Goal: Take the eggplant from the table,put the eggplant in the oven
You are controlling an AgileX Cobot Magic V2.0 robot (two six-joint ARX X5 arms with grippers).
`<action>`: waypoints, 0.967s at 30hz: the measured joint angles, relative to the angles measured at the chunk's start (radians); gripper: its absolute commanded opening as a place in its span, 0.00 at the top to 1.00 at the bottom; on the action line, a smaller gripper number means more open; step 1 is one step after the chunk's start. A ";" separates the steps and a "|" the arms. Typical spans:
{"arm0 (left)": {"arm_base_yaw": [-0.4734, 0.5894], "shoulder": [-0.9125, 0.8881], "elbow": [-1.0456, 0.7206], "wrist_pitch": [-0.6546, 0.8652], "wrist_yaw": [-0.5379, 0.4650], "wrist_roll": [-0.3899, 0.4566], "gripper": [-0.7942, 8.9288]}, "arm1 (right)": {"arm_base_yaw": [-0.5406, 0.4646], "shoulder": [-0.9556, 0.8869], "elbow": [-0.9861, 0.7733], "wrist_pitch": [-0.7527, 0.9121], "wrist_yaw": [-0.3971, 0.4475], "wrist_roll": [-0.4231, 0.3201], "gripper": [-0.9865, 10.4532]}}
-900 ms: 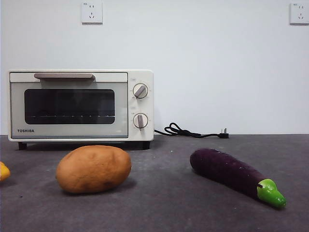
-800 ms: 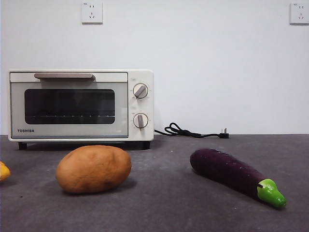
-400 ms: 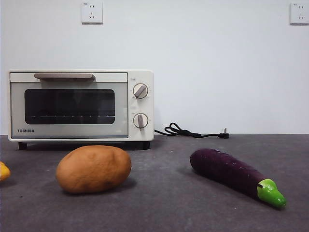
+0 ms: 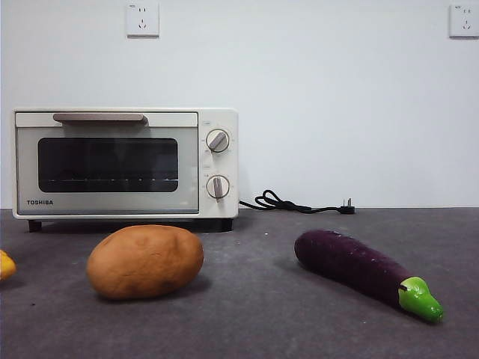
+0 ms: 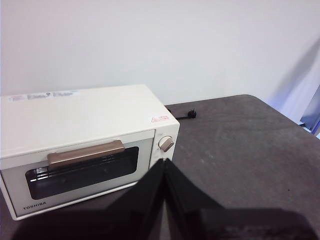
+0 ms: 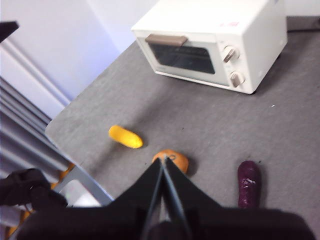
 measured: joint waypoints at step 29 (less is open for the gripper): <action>0.000 0.208 0.000 0.091 0.000 0.066 0.92 | 0.109 0.125 0.000 -0.068 0.002 -0.006 0.41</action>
